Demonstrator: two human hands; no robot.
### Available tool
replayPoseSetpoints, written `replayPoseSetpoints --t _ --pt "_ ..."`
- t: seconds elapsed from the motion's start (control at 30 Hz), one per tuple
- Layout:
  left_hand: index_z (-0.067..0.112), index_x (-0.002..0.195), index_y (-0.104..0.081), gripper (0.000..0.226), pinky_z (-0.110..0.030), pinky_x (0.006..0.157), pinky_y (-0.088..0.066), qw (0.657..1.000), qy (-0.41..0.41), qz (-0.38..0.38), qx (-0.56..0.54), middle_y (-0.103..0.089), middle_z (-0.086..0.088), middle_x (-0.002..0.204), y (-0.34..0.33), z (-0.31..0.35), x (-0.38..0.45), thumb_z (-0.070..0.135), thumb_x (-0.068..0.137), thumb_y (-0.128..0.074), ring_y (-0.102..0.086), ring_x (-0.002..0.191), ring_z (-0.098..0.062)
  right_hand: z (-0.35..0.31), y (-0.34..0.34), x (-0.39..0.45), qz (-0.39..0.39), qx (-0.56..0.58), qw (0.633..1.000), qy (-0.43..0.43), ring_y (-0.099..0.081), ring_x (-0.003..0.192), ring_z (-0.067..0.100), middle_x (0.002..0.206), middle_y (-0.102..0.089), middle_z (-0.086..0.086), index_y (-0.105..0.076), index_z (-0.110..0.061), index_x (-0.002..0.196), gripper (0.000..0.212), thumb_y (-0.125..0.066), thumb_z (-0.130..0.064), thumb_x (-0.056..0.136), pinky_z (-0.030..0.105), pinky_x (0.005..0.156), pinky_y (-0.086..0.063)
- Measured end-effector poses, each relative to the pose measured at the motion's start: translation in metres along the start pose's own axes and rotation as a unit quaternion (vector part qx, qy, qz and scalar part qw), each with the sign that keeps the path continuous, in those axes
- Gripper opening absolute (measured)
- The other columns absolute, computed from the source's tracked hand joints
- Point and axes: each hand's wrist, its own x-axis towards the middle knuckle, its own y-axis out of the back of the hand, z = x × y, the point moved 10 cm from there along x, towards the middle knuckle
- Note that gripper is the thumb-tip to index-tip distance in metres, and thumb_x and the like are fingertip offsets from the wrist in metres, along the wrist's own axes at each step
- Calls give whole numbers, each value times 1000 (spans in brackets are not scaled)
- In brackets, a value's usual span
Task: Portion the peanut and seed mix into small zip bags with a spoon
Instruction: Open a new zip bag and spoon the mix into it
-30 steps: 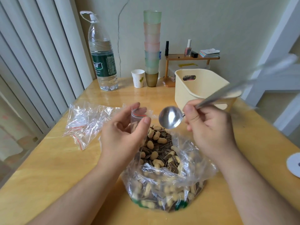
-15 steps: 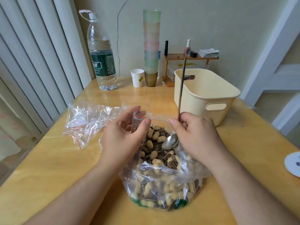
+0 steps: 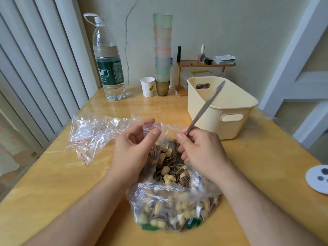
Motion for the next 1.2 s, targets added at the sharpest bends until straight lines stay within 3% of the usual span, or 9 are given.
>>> replayPoseSetpoints --t 0.27,0.37,0.47,0.63,0.77,0.87,0.93,1.0,1.2 --pt "28 123 -70 38 -17 86 -56 992 -44 -15 114 -80 9 110 11 15 -3 11 90 -80 -76 101 -8 15 35 4 70 85 992 -67 -64 54 14 64 -71 -3 -68 -23 81 26 -59 -30 104 41 69 -58" --pt "25 128 -69 44 -24 93 -57 986 -61 -36 154 -78 11 112 8 14 -4 14 88 -83 -76 101 -10 15 49 5 101 108 987 -59 -62 54 15 64 -70 -2 -69 -25 81 25 -60 -36 101 47 70 -57" --pt "24 131 -69 51 -17 96 -54 977 -76 -52 192 -78 16 113 5 12 -5 16 84 -86 -72 112 -3 5 67 2 141 142 979 -29 -60 52 14 63 -68 -3 -69 -33 84 21 -57 -48 92 44 65 -55" --pt "43 127 -68 55 -19 99 -53 962 -105 -38 249 -74 30 114 1 16 -8 37 77 -91 -63 120 9 -15 82 -5 179 193 964 44 -62 56 15 67 -69 0 -71 -34 85 21 -60 -48 95 42 64 -57" --pt "59 125 -64 60 -49 86 -63 957 -95 -23 275 -74 26 116 -2 15 -8 67 68 -79 -75 108 -11 -42 74 -12 178 102 967 148 -69 65 18 71 -69 -7 -69 -29 94 19 -59 -43 102 48 66 -59" --pt "55 132 -58 67 -43 96 -60 947 -114 -10 298 -74 27 116 -2 17 -8 68 69 -78 -69 115 2 -75 62 -26 183 -16 941 283 -68 66 14 75 -69 -7 -76 -15 93 20 -62 -25 104 29 64 -53" --pt "56 132 -58 68 -46 89 -62 950 -104 -5 293 -76 24 110 0 14 -8 69 69 -77 -74 106 -4 -85 56 -32 190 -54 925 324 -63 70 8 78 -71 -2 -77 -6 92 23 -63 -20 103 12 71 -45" --pt "54 132 -60 66 -47 86 -63 954 -95 0 285 -78 20 107 2 12 -7 67 70 -79 -77 97 -8 -88 52 -32 181 -67 925 327 -58 73 6 81 -70 0 -77 -6 93 27 -60 -24 104 6 75 -39" --pt "60 121 -63 52 -43 91 -62 955 -99 12 279 -78 22 100 4 11 -5 63 72 -80 -75 95 -1 -91 49 -37 177 -53 922 339 -62 71 24 78 -66 5 -78 -6 94 14 -69 -15 101 29 68 -46"
